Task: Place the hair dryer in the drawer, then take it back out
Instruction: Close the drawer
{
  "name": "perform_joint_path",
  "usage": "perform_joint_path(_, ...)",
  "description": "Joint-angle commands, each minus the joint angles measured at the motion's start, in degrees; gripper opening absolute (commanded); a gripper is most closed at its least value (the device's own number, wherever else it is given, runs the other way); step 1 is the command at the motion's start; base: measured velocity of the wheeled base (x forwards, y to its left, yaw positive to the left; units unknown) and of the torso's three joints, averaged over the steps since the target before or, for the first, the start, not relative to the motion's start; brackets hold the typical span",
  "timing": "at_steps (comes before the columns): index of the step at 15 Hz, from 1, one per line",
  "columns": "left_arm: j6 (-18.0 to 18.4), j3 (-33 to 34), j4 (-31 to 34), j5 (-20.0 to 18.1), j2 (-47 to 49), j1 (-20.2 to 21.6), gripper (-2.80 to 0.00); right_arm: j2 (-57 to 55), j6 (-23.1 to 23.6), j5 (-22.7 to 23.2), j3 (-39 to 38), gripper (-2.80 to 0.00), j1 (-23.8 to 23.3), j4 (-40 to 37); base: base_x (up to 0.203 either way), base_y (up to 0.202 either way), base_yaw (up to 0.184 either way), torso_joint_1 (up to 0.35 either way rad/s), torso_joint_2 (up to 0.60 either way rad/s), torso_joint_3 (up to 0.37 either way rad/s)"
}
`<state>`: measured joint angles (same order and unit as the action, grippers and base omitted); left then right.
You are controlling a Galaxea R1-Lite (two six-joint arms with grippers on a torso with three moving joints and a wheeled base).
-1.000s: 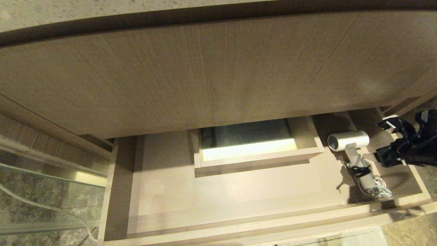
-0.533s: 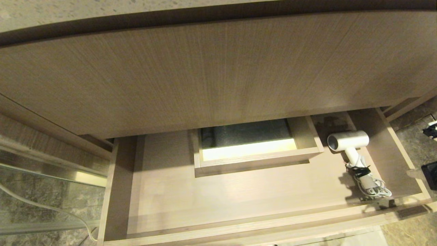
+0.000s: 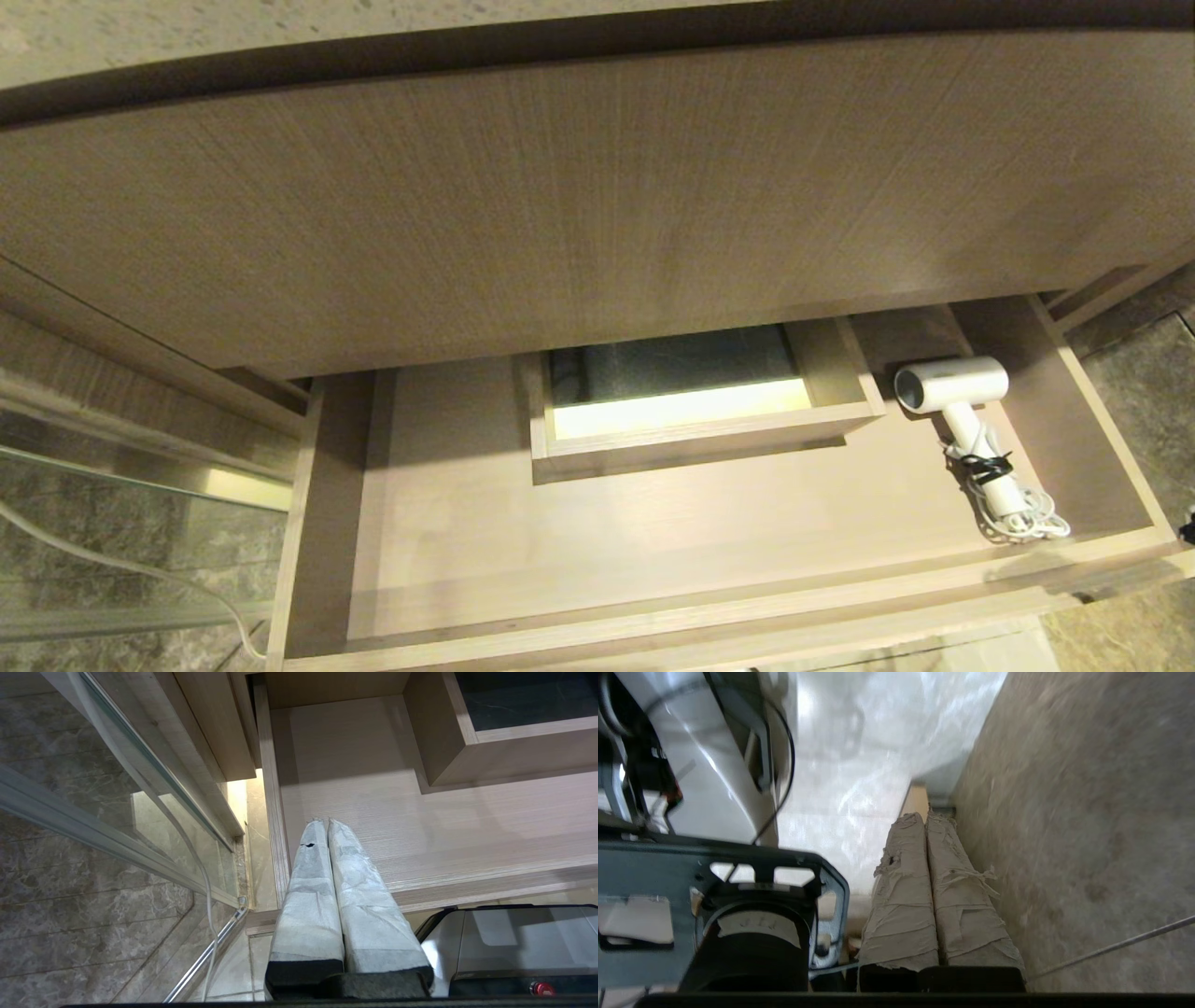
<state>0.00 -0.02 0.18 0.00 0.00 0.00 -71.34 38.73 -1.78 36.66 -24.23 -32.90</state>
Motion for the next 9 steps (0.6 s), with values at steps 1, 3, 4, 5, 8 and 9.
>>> perform_joint_path(1,0.00,-0.04,-0.01,0.00,-0.08,0.00,-2.80,-7.05,0.35,-0.74,0.32,-2.80,0.20,-0.06,0.000,0.000,0.000,0.000,0.00,0.000)
perform_joint_path(3,0.00,-0.06,-0.01,0.00,-0.07,0.00,-2.80,-14.51,0.50,-1.36,1.25,-2.80,0.29,1.82,0.000,0.000,0.000,0.000,0.00,0.000)
perform_joint_path(4,0.00,0.02,0.07,0.00,-0.08,0.00,-2.80,-17.75,0.73,-1.52,1.87,-2.80,0.34,3.13,0.000,0.000,0.000,0.000,0.00,0.000)
perform_joint_path(5,0.00,0.02,0.07,0.00,-0.09,0.00,-2.80,-20.64,1.27,-1.61,2.68,-2.80,0.41,4.13,0.000,0.000,0.000,0.000,0.00,0.000)
perform_joint_path(8,0.00,0.01,-0.01,0.00,-0.09,0.00,-2.80,-27.48,3.72,-1.73,5.57,-2.80,0.49,5.49,0.000,0.000,0.000,0.000,0.00,0.000)
perform_joint_path(9,0.00,-0.06,-0.01,0.00,-0.09,0.00,-2.80,-28.16,3.90,-1.73,6.32,-2.80,0.50,5.92,0.000,0.000,0.000,0.000,0.00,0.000)
